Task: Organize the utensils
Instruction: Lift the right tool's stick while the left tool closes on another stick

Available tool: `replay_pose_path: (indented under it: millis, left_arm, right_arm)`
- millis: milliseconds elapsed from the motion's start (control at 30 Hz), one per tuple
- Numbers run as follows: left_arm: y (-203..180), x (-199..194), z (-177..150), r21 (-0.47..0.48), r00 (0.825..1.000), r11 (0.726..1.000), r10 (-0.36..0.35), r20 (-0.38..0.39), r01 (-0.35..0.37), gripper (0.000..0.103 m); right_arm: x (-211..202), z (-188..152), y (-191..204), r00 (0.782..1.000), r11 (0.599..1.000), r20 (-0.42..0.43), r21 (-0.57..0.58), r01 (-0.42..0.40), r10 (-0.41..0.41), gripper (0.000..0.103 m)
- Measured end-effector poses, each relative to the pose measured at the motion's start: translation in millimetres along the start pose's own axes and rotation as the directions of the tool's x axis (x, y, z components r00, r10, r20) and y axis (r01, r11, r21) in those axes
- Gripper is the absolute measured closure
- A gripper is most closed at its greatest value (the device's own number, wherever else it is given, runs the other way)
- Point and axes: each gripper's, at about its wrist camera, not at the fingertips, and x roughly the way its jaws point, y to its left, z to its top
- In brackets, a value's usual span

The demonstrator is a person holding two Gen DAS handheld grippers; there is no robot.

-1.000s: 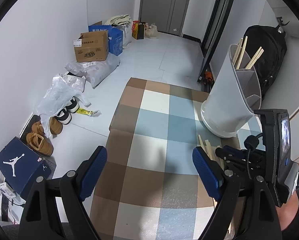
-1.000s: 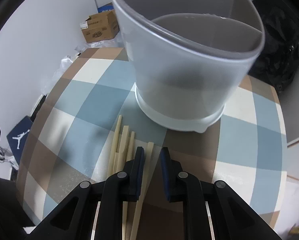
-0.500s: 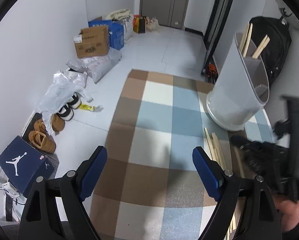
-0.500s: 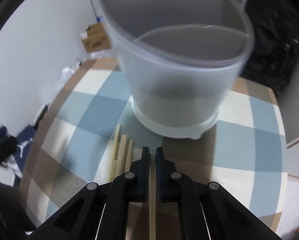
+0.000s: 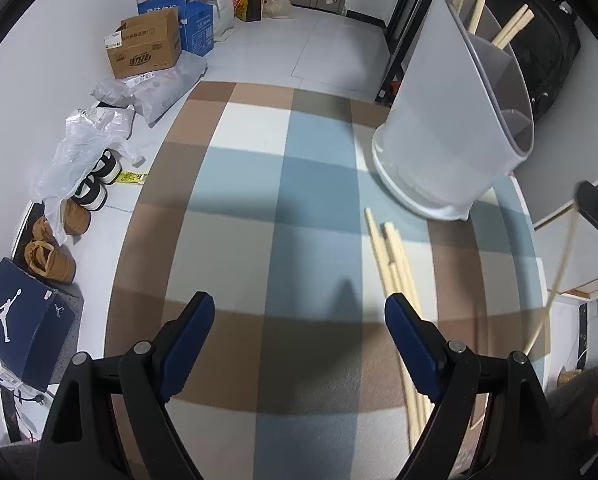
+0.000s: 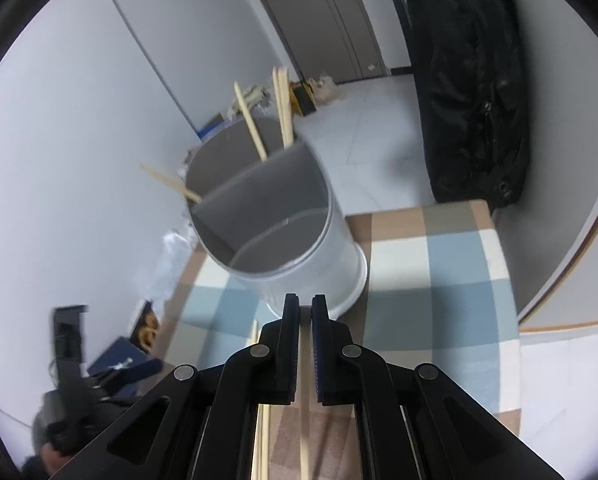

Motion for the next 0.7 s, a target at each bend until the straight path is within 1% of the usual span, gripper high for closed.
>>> replay_pose_path:
  millis: [133,267,400,500,567,700]
  left_arm:
    - [-6,5,8,-0.011,1.000,1.000,-0.012,-0.009,0.012,0.019]
    - [-19,18,16,0.022,0.998,0.999,0.033,-0.046,-0.032,0.019]
    - [-24,28,18,0.035,0.994,0.997,0.069,-0.085,-0.066,0.019]
    - [-27,34,19,0.040,0.989,0.995,0.099,-0.108,-0.095,0.019]
    - [-29,38,20,0.044,0.983,0.992,0.125,-0.135,-0.120,0.019]
    - [-32,41,25,0.049,0.976,0.986,0.165,-0.145,-0.159,0.019]
  right_arm:
    - [-15,4,-9,0.998,0.999,0.033,0.008,-0.051,0.050,0.098]
    - [-28,1,-20,0.993,0.995,0.064,0.027,-0.100,0.098,0.098]
    - [-35,2,-34,0.989,0.990,0.089,0.059,-0.124,0.119,0.098]
    - [-37,4,-41,0.987,0.987,0.096,0.084,-0.139,0.131,0.098]
    - [-39,6,-46,0.984,0.983,0.110,0.100,-0.154,0.143,0.098]
    - [-38,8,-51,0.980,0.978,0.117,0.113,-0.174,0.160,0.098]
